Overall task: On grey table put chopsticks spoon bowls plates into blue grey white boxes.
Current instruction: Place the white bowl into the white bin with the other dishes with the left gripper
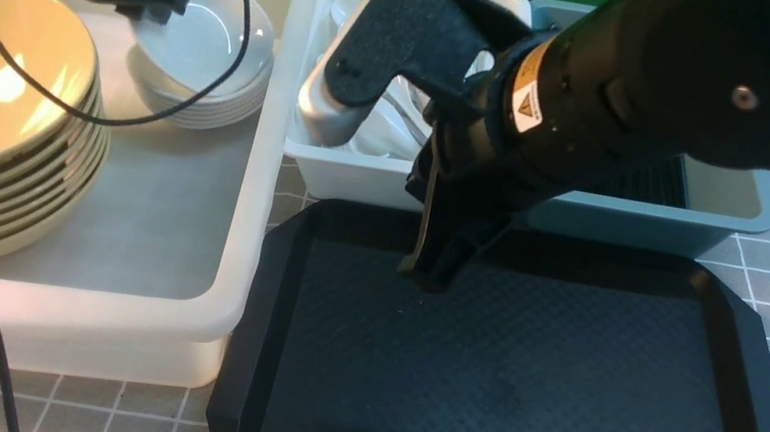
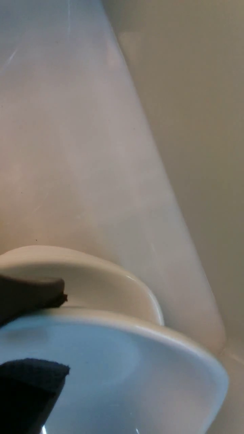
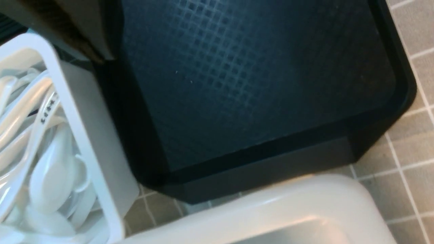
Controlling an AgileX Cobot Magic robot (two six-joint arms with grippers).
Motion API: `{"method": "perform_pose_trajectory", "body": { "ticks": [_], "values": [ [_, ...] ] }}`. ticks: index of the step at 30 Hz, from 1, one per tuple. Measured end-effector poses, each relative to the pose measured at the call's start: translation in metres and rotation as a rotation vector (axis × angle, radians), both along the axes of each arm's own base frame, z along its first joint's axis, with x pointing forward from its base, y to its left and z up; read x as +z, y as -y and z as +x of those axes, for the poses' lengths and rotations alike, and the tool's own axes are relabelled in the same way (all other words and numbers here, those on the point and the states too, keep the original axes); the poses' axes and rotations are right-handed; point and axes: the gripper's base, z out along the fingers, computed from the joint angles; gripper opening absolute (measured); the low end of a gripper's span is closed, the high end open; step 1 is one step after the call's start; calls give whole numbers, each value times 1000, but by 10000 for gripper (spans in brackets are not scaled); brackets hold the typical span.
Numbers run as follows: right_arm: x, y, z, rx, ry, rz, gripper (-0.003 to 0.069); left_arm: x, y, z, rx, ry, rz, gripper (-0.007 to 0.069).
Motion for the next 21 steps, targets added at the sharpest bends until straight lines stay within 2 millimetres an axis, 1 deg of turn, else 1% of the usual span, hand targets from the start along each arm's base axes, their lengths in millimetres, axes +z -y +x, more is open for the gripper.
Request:
{"method": "perform_pose_trajectory", "body": {
  "ticks": [1,2,3,5,7,8,9,10,11,13,14,15,16,17,20,21],
  "values": [
    [0,0,0,-1,-4,-4,33,0,0,0,0,3,-2,291],
    [0,0,0,-3,-8,-10,33,1,0,1,0,11,1,370],
    [0,1,0,-2,-8,-12,33,1,0,1,-1,10,1,370],
    [-1,2,-1,-5,-19,-25,33,1,0,1,-1,20,5,457],
    [-2,3,-2,-8,-30,-37,34,3,0,1,-2,26,8,516],
    [-3,4,-2,-14,-43,-49,34,10,0,-1,-5,41,11,552],
    [-3,4,-2,-14,-44,-51,34,12,0,-2,-5,44,11,557],
    [-3,5,-3,-17,-52,-59,34,21,0,-5,-5,60,12,569],
    [-3,5,-3,-18,-54,-60,34,24,0,-6,-5,68,13,570],
    [-4,5,-3,-20,-57,-63,34,43,1,-12,-7,106,16,574],
    [-4,5,-3,-21,-58,-64,34,60,2,-19,-8,137,17,575],
    [-4,5,-3,-21,-58,-64,34,64,2,-21,-9,145,18,575],
    [-4,5,-3,-21,-59,-65,34,75,3,-27,-12,161,19,573],
    [-4,6,-4,-22,-61,-68,34,82,3,-31,-15,169,19,568],
    [-4,7,-5,-38,-80,-76,34,108,6,-49,-19,184,6,512],
    [-3,9,-6,-45,-82,-74,34,117,7,-57,-16,179,-5,465]
  ]
}}
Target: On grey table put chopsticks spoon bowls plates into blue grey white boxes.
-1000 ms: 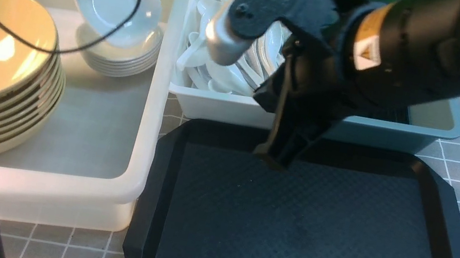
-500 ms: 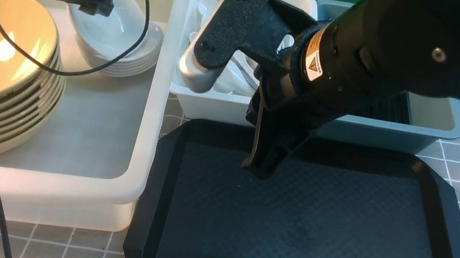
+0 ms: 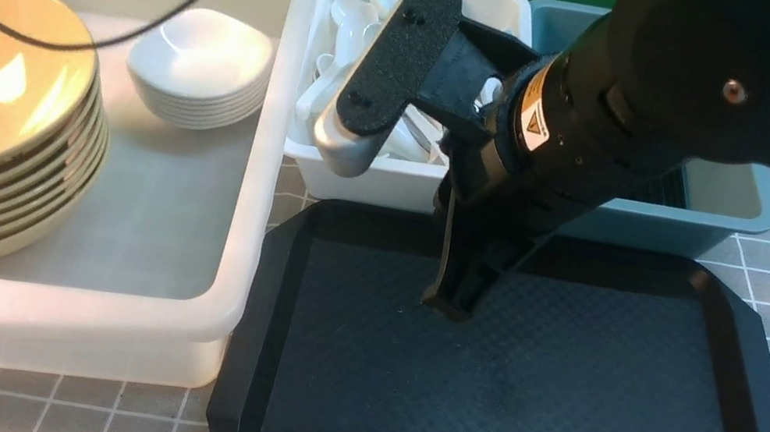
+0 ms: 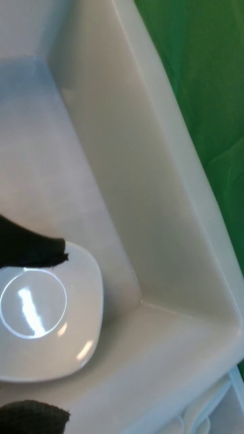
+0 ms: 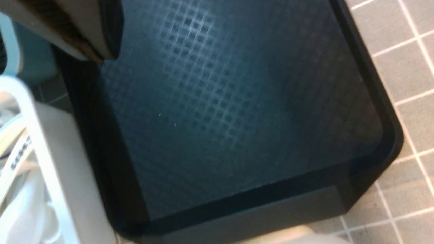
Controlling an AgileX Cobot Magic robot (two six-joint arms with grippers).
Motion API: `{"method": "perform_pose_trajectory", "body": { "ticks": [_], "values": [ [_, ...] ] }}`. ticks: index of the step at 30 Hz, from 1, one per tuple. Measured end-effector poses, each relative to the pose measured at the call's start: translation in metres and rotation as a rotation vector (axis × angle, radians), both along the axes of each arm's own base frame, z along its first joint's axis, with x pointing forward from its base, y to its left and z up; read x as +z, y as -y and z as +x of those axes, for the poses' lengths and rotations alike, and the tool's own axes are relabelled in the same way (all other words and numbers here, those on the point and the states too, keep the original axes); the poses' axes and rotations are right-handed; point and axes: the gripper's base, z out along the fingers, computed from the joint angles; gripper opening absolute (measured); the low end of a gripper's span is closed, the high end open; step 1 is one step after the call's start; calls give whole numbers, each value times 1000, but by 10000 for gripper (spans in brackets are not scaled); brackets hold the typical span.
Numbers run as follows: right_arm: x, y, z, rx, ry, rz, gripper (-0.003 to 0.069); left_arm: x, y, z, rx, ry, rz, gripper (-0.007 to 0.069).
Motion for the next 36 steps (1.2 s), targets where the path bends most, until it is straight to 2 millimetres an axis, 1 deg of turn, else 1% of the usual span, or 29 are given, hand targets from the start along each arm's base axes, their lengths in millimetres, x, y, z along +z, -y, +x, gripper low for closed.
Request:
{"method": "perform_pose_trajectory", "body": {
  "ticks": [1,2,3,4,5,7,9,10,11,12,13,14,18,19,20,21,22,23,24,25,27,28,29,33,35,36],
  "values": [
    [4,2,-2,-10,3,12,34,12,1,-10,1,1,-8,404],
    [4,2,-2,-15,3,16,34,17,1,-14,3,8,-11,393],
    [9,5,-4,-22,10,31,34,26,2,-22,5,9,-14,344],
    [14,8,-7,-26,19,45,34,35,3,-32,3,5,-10,279],
    [25,14,-12,-30,37,71,34,51,4,-49,-1,9,-7,181],
    [41,24,-21,-39,67,114,34,74,7,-79,-21,12,4,64],
    [55,34,-30,-40,97,152,34,95,10,-107,-37,20,9,20],
    [65,42,-37,-40,120,180,34,106,12,-128,-48,11,9,3],
    [66,43,-38,-40,122,185,34,109,13,-135,-49,9,9,0],
    [74,52,-46,-41,148,220,34,121,14,-160,-51,18,11,-6],
    [78,57,-51,-44,162,245,34,124,15,-170,-50,14,13,-8],
    [79,61,-55,-47,173,266,34,126,16,-185,-47,16,16,-8],
    [88,79,-73,-44,259,410,34,115,15,-236,8,25,20,-8],
    [89,83,-77,-39,282,450,34,107,15,-247,27,29,22,-8],
    [90,87,-82,-31,303,488,34,94,14,-256,52,24,22,-8],
    [91,90,-86,-22,321,527,34,90,13,-266,64,44,24,-8],
    [89,93,-90,-17,328,552,34,79,13,-276,82,49,23,-8],
    [90,97,-95,-9,342,592,34,61,13,-286,98,43,22,-8],
    [87,99,-98,-5,346,610,34,56,13,-295,107,65,21,-8],
    [88,102,-102,-1,358,632,34,42,12,-302,121,57,13,-8],
    [81,109,-109,8,375,663,34,21,13,-324,153,94,-10,-8],
    [80,110,-110,10,378,669,34,17,13,-327,162,98,-22,-8],
    [77,115,-114,16,395,690,34,2,14,-340,183,109,-43,-8],
    [65,130,-129,28,425,752,34,-36,13,-367,234,138,-77,-8],
    [59,136,-135,33,439,773,34,-50,13,-375,243,149,-75,-8],
    [59,140,-139,36,453,789,34,-52,13,-378,244,162,-71,-8]
  ]
}}
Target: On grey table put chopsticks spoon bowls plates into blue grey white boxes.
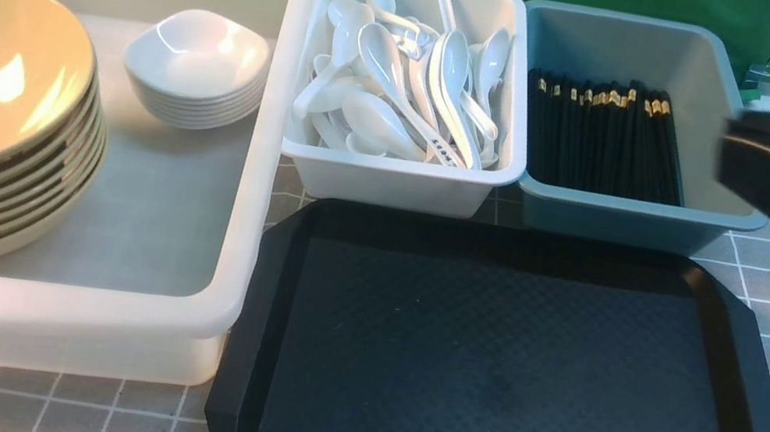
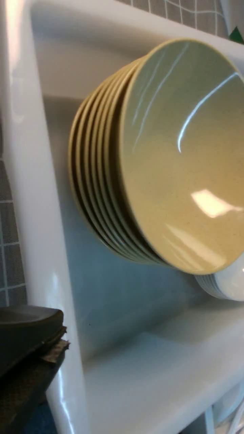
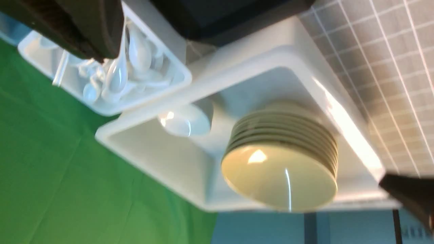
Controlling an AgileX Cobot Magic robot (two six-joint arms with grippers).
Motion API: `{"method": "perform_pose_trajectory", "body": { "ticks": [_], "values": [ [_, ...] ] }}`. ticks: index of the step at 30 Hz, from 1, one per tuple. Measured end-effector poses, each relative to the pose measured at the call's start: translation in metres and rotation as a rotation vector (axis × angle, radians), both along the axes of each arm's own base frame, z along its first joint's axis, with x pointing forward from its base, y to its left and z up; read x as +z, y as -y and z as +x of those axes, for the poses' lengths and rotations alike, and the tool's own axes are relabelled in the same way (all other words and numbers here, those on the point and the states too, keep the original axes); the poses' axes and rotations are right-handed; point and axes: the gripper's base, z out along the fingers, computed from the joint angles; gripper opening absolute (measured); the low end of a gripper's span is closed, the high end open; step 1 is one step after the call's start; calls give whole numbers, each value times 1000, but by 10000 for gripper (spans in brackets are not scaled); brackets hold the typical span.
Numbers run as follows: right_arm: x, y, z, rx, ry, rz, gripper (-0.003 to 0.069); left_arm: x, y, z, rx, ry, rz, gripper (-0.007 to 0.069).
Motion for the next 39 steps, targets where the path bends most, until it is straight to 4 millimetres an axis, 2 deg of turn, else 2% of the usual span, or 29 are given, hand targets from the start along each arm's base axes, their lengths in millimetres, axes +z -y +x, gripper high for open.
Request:
{"method": "perform_pose_trajectory", "body": {
  "ticks": [3,8,21,34,39],
  "values": [
    [-3,15,-14,6,56,61,34,-14,-1,-12,13,55,26,-8],
    [-6,23,-21,9,85,93,38,-23,-1,-21,16,94,33,-8],
    [-11,23,-21,6,59,65,46,-37,-1,-18,15,47,30,-8],
    [-11,23,-21,6,59,66,60,-38,-1,-18,16,47,33,-8],
    [-23,21,-19,10,66,66,47,-38,-1,-18,16,47,33,-8]
  ]
}}
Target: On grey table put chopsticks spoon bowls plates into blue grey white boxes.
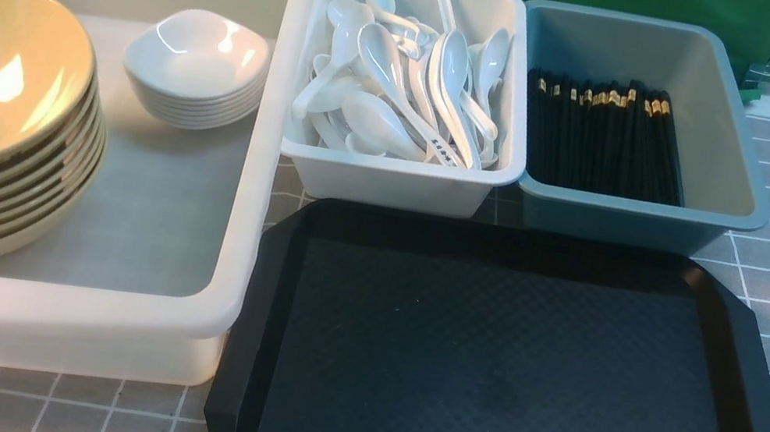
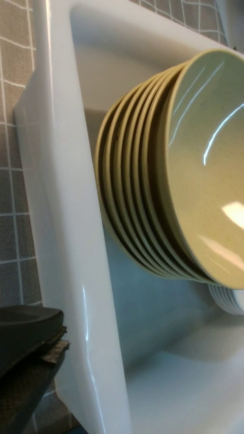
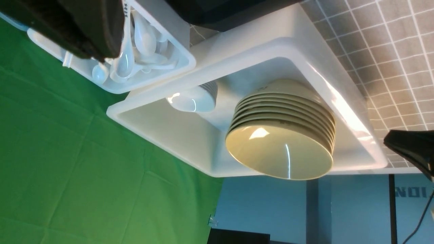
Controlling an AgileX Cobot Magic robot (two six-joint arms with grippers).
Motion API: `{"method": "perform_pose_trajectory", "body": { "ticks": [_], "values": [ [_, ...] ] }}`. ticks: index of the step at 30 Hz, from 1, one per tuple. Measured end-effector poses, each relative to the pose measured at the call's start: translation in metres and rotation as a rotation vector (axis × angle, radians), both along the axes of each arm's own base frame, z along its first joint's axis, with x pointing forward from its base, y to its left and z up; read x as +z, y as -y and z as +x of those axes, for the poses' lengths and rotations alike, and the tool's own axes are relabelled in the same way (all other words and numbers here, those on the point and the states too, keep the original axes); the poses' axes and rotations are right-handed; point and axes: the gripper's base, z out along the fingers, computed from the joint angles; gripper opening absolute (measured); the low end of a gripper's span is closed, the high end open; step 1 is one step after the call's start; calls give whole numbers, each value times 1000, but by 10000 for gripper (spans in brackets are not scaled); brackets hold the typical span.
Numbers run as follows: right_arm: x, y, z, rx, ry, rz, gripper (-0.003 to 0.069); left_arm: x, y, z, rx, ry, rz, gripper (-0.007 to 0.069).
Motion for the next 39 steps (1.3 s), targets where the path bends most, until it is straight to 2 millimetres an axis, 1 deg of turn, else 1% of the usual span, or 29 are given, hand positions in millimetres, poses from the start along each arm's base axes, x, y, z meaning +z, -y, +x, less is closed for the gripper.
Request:
{"method": "perform_pose_trajectory", "body": {
  "ticks": [1,4,5,6,8,9,11,14,15,16,17,20,22,25,29,30,34,39],
  "values": [
    [-2,0,0,-1,2,0,46,0,0,0,0,0,0,-8],
    [-23,5,1,-35,48,39,44,0,0,0,0,0,0,-8],
    [-36,10,2,-64,61,59,44,0,0,0,0,0,0,-8],
    [-37,12,1,-76,73,75,44,0,0,0,0,0,0,-8],
    [-63,26,0,-165,88,146,43,0,0,0,0,0,0,-8],
    [-66,28,0,-175,84,146,43,0,0,0,0,0,0,-8],
    [-96,45,-3,-312,78,183,43,0,0,0,0,0,0,-8],
    [-131,64,-7,-494,29,220,43,0,0,0,0,0,0,-8],
    [-133,65,-7,-506,21,228,43,0,0,0,0,0,0,-8],
    [-141,69,-9,-555,6,242,43,0,0,0,0,0,0,-8],
    [-157,77,-11,-651,-32,276,43,0,0,0,0,0,0,-8],
    [-183,87,-15,-799,-61,280,43,0,0,0,0,0,0,-8],
    [-192,91,-17,-864,-68,257,43,0,0,0,1,0,-3,-8],
    [-197,96,-23,-930,-80,257,43,0,0,0,2,0,-3,-8],
    [-203,97,-26,-959,-130,249,43,0,0,0,3,0,-6,-8],
    [-208,98,-27,-978,-176,241,43,0,0,0,3,0,-6,-8],
    [-213,99,-29,-996,-246,245,43,0,0,0,3,0,-6,-8],
    [-215,98,-29,-997,-278,266,43,0,0,0,3,0,-6,-8]
  ]
}}
